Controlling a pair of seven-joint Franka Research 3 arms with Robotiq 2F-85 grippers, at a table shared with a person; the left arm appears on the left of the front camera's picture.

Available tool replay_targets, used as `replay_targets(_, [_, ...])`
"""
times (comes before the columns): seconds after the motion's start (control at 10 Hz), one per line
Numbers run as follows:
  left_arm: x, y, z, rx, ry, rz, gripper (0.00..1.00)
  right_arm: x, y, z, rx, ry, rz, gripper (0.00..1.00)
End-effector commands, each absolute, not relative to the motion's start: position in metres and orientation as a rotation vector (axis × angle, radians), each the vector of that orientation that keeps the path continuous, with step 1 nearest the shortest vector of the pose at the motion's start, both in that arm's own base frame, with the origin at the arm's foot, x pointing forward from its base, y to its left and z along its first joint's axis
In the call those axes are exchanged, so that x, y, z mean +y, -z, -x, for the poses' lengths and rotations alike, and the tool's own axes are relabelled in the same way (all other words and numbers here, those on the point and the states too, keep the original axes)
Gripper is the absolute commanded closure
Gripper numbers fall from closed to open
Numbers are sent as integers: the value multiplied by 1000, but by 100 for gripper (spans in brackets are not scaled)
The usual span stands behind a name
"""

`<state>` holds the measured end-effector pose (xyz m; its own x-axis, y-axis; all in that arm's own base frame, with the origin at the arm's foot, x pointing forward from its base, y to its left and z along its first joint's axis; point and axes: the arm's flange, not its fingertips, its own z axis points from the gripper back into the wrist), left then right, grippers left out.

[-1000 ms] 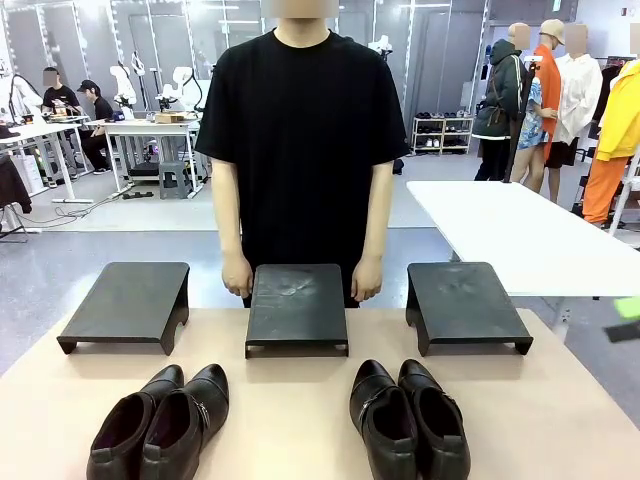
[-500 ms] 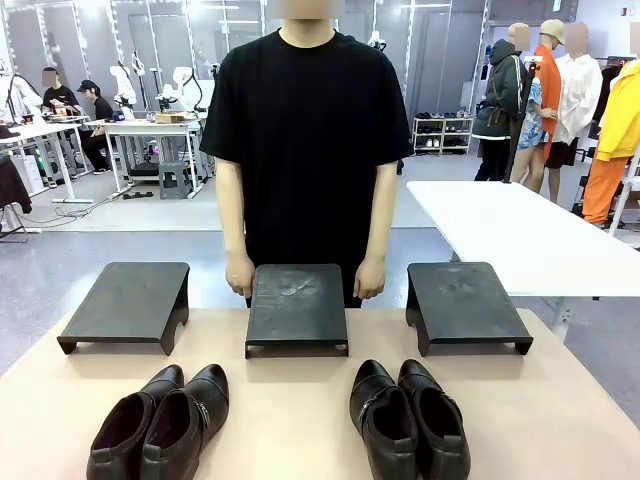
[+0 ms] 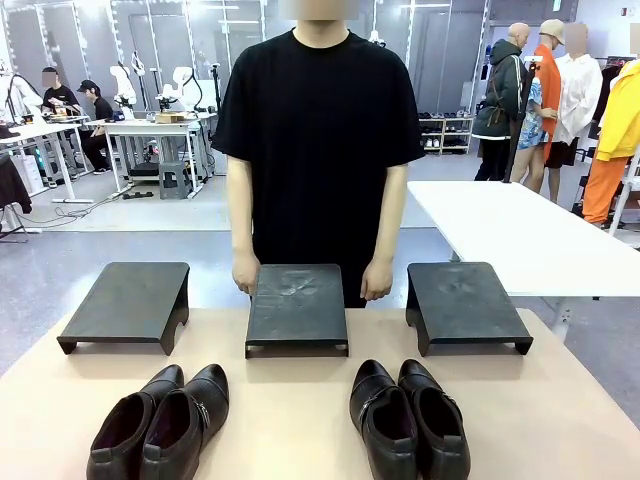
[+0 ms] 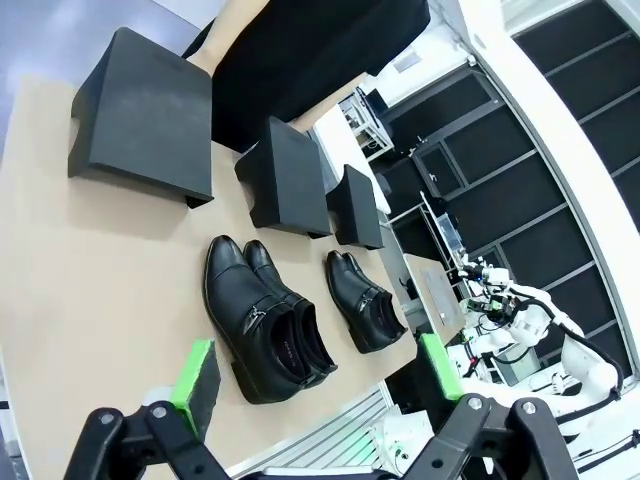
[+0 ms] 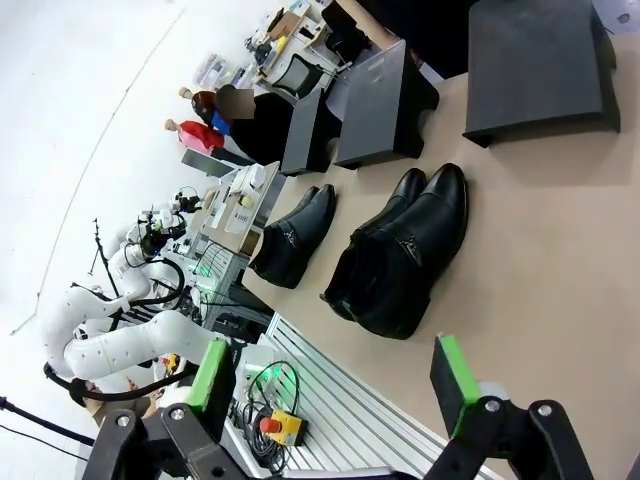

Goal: Place the shoes on the stand as instructed by the person.
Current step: Pick up one pair of Shoes and place it on the Shoes Stand indicated by the person.

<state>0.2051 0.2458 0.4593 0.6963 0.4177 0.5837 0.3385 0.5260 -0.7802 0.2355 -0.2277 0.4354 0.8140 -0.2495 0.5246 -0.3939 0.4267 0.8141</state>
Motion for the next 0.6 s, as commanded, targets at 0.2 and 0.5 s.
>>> replay_targets(0.2, [246,-461,-205,-856,-34,1061,0,-229,-435,-235,-663,-102,-1166,0])
replay_targets(0.5, [246,-461,-205,-856,-34,1061,0,-229,-435,-235,-663,-102,-1166,0])
